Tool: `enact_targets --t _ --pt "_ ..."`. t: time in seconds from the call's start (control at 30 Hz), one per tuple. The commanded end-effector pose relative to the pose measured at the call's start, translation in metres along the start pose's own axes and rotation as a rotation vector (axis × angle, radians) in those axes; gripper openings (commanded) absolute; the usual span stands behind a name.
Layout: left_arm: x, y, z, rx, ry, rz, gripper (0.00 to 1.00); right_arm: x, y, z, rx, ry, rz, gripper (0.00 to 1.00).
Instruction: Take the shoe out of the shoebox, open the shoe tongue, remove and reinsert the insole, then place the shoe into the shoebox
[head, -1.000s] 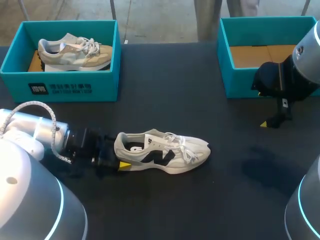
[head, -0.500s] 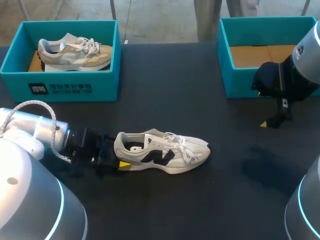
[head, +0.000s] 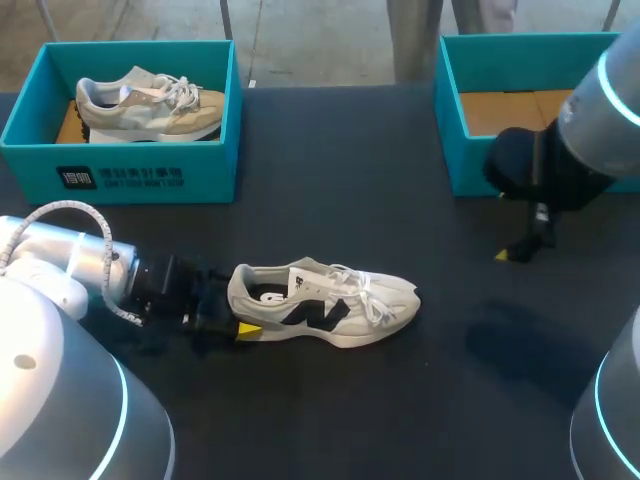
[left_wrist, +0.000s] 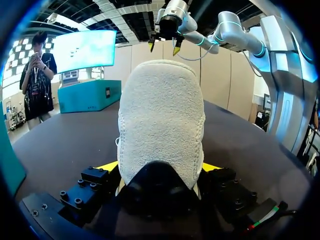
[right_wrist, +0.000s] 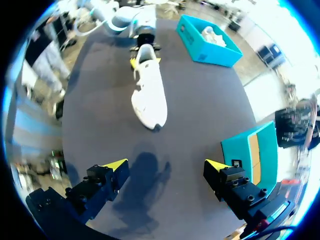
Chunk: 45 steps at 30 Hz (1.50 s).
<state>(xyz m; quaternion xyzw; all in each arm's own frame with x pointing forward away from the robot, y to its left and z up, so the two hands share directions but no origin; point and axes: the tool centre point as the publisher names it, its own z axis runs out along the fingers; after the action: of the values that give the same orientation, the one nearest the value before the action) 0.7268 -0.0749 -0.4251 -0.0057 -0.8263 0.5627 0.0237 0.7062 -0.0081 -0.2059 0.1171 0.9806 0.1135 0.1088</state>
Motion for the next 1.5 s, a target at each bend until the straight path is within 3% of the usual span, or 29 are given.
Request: enact_targets --t 0.03,0.13,0.4,0.73,1.0,1.5 --pt "-0.001 0.002 -0.001 0.000 -0.002 0.000 0.00 0.000 0.044 0.011 0.025 0.000 0.133 1.00" --pt "-0.001 0.002 -0.001 0.000 -0.002 0.000 0.00 0.007 0.059 0.010 -0.013 -0.019 0.231 1.00" --pt "-0.001 0.002 -0.001 0.000 -0.002 0.000 0.00 0.023 0.082 0.011 -0.001 -0.045 0.443 1.00" --pt "-0.001 0.002 -0.001 0.000 -0.002 0.000 0.00 0.038 0.104 0.034 0.055 -0.040 0.631 1.00" --pt "-0.001 0.002 -0.001 0.000 -0.002 0.000 0.00 0.053 0.130 0.050 0.105 -0.102 0.822 1.00" --pt "-0.001 0.002 -0.001 0.000 -0.002 0.000 0.00 0.075 0.178 0.082 0.144 -0.143 0.964 1.00"
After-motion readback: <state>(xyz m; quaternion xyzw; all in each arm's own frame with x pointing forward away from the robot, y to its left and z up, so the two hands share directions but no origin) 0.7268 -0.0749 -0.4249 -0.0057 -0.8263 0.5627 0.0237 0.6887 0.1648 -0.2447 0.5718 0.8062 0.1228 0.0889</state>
